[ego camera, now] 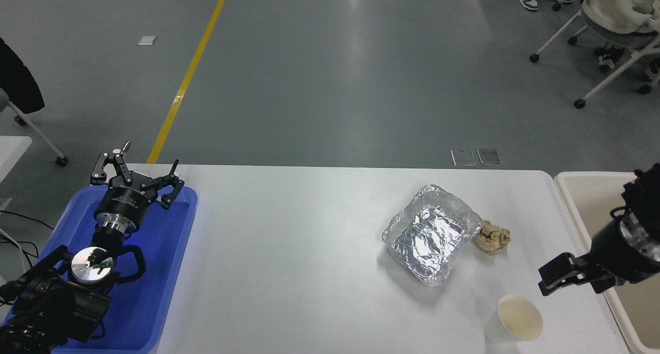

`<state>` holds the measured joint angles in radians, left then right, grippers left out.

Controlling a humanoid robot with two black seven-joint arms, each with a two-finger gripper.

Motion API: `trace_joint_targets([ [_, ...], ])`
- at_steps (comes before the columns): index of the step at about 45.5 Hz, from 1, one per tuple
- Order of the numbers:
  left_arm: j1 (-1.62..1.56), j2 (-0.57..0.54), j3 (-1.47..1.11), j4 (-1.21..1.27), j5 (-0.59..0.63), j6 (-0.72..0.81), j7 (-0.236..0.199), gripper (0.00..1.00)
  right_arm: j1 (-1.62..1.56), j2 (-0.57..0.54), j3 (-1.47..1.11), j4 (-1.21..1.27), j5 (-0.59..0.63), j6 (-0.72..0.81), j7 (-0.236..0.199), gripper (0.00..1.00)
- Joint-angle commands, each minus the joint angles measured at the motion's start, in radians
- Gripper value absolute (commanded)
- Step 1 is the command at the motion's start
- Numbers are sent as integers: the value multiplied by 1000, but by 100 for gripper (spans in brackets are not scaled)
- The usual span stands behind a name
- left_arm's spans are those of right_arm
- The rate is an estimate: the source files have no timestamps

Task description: Pick up paper cup place in dustbin

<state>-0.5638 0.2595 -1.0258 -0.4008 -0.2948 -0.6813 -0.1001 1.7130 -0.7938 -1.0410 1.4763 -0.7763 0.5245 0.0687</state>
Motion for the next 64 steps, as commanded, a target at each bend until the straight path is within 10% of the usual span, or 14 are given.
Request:
trace_joint_targets([
  [1,-1,0,0,0,0,0,0,100,-168,2,55,-68,-11,-90,2,100],
  [34,-1,0,1,0,0,-1,0,100,-487,44,216,-201,-12,-254,3,96],
  [39,1,0,1,-1,0,0,0,100,-518,65,216,-222,-12,-294,5,79],
  [44,-1,0,1,0,0,0,0,100,-524,93,214,-222,-12,-317,5,26],
  [50,-1,0,0,0,0,-1,0,100,-513,91,214,-222,-9,-317,8,0],
  [64,-1,0,1,-1,2,-1,0,100,-426,58,214,-206,-8,-316,26,0],
])
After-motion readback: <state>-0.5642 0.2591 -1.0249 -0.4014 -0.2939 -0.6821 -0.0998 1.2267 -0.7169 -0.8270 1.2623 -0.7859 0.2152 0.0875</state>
